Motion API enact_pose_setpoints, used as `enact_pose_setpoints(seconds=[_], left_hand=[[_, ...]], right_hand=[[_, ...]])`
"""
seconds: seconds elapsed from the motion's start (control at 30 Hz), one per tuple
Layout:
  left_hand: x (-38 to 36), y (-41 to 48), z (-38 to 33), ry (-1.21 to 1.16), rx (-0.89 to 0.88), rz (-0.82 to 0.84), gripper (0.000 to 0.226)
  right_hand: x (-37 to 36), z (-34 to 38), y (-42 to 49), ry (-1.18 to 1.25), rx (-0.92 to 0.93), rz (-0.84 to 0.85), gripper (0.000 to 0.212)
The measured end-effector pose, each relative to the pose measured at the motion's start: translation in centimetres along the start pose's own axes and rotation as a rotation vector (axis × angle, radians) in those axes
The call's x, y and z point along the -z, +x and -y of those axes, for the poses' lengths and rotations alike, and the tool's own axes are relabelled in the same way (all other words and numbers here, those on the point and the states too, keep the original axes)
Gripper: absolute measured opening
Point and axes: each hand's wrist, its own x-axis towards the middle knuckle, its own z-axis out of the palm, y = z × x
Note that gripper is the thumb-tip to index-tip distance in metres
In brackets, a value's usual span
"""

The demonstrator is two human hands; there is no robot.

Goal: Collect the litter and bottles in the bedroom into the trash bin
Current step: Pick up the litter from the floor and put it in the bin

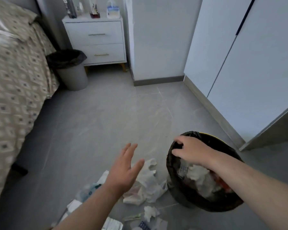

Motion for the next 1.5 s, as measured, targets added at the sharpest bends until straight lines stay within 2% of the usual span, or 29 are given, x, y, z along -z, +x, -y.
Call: enact_pose_setpoints(seconds=[0.07,0.17,0.23,0.37,0.43,0.47,0.53,0.57,0.6,0.67,0.8,0.87,1.0,1.13,1.23,1.3,1.4,1.5], left_hand=[[1.8,-1.8,3.1,-0.033,0.151,-0.107,0.085],[3.4,-5.1,8.7,0.003,0.428,-0.245,0.054],[3.8,-7.8,12.3,0.044,0.598,-0.263,0.046],[2.6,-12.9,18.5,0.158,0.762,-0.221,0.029],[1.0,-15.0,21.3,0.172,0.858,-0.175,0.042],[0.1,-15.9,22.4,0.216,0.911,-0.139,0.064],[-1.2,-17.1,23.5,0.341,0.978,-0.008,0.120],[-1.7,-17.5,23.9,0.374,0.983,0.062,0.140],[-2.1,-17.7,24.0,0.388,0.963,0.106,0.150],[-2.8,-17.6,24.0,0.396,0.896,0.174,0.155],[-3.9,-17.0,24.4,0.465,0.855,0.234,0.150],[-4.2,-16.8,24.6,0.485,0.852,0.219,0.147],[-4.8,-16.8,25.0,0.523,0.850,0.199,0.143],[-5.3,-16.7,25.2,0.524,0.836,0.149,0.133],[-5.7,-16.9,25.2,0.535,0.787,0.117,0.120],[-5.5,-16.9,25.1,0.510,0.721,0.051,0.096],[-4.4,-16.8,25.3,0.477,0.649,-0.006,0.037],[-2.3,-16.1,24.2,0.356,0.693,-0.106,0.015]], right_hand=[[-1.0,3.8,-0.6,0.079,0.120,-0.021,0.049],[-4.9,8.5,-0.2,0.060,0.271,0.055,0.045],[-8.4,10.5,0.7,-0.009,0.327,0.147,0.046],[-16.9,10.6,3.7,-0.140,0.294,0.285,0.037],[-20.9,9.0,4.9,-0.204,0.234,0.364,0.029],[-22.5,7.8,5.2,-0.232,0.200,0.393,0.022],[-24.8,5.0,5.0,-0.326,0.140,0.447,0.014],[-25.6,3.5,4.7,-0.391,0.116,0.480,0.023],[-26.2,1.9,4.3,-0.466,0.107,0.503,0.038],[-26.7,-0.8,3.5,-0.560,0.123,0.495,0.060],[-26.6,-4.0,3.0,-0.569,0.129,0.507,0.079],[-26.8,-4.6,3.2,-0.560,0.148,0.520,0.080],[-27.9,-5.0,3.4,-0.535,0.195,0.484,0.060],[-29.1,-4.8,3.5,-0.475,0.154,0.404,0.042],[-29.6,-4.6,3.7,-0.451,0.174,0.375,0.021],[-29.8,-4.2,3.8,-0.415,0.191,0.357,0.018],[-29.4,-3.0,4.0,-0.331,0.208,0.269,0.020],[-28.6,-1.1,4.5,-0.216,0.229,0.181,0.019]])
